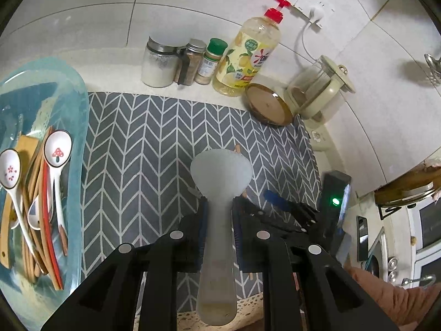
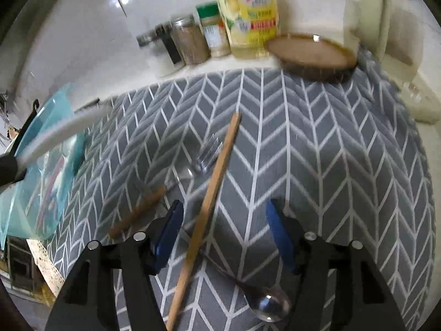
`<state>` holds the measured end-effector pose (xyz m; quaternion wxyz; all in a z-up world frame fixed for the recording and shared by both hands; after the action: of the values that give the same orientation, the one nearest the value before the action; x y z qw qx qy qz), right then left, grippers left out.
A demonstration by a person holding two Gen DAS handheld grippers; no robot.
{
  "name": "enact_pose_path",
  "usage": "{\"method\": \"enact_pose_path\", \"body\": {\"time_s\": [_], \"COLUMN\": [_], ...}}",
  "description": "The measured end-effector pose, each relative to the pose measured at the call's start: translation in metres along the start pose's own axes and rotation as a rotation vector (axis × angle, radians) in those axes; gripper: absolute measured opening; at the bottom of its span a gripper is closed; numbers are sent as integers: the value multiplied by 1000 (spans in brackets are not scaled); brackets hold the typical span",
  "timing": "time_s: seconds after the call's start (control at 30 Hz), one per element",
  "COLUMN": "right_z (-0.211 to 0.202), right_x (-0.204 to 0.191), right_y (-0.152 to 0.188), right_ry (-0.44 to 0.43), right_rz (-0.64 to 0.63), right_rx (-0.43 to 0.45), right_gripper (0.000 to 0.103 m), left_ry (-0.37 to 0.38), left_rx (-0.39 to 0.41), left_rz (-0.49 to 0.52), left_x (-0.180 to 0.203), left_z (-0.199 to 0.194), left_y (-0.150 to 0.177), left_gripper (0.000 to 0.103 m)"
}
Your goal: Organize utensils
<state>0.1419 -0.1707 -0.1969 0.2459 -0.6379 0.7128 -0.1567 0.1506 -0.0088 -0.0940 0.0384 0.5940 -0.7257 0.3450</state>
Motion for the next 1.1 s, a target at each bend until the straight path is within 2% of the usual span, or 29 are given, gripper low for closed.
{"method": "enact_pose_path", "body": {"time_s": [0.07,0.13,0.17,0.2,0.3,0.4,0.53,0.7,0.83,0.93,1.03,1.1], "right_z": [-8,-3,3,9,12,6,-20,-67,-100,-110,-99,-75], "right_x": [-2,-5,-8,-9,-11,0,7,-12,-65,-117,-173,-210], "right_y": [-4,-5,-4,-3,1,0,-9,-39,-70,-87,-90,-84], "right_ry": [-40,-18,-9,1,63,8,-58,-196,-345,-458,-509,-511], "right_rz": [20,-15,-44,-59,-111,-29,48,117,97,60,19,9], "right_rx": [46,41,23,3,31,18,55,106,152,148,98,26], "right_gripper": [61,56,49,31,8,8,8,8,8,8,8,8], "left_ry": [1,0,-1,2,-2,0,5,0,-48,-121,-214,-274], "left_rx": [0,-2,-2,-3,1,14,46,141,222,260,265,253], "left_rz": [2,0,0,-1,1,4,11,14,3,-18,-47,-75], "left_x": [-1,-2,-2,-2,-2,-1,2,-3,-25,-57,-99,-129], "left_z": [0,1,1,1,0,-4,-17,-57,-100,-128,-145,-148], "left_y": [0,-1,0,0,-1,-2,-6,-19,-26,-28,-22,-17], "left_gripper": [18,18,18,18,18,18,18,18,18,18,18,18]}}
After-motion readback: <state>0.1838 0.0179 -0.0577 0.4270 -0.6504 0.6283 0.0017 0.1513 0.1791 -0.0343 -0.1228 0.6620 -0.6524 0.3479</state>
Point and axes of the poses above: each gripper's, at about its wrist camera, not at the fingertips, and z roughly the way its jaws point, x to its right, y to its underside, the point moved 4 cm from there along z, roughly the way its jaws point, and after that the axes turned 5 degrees about y, right-handed, at the moved point
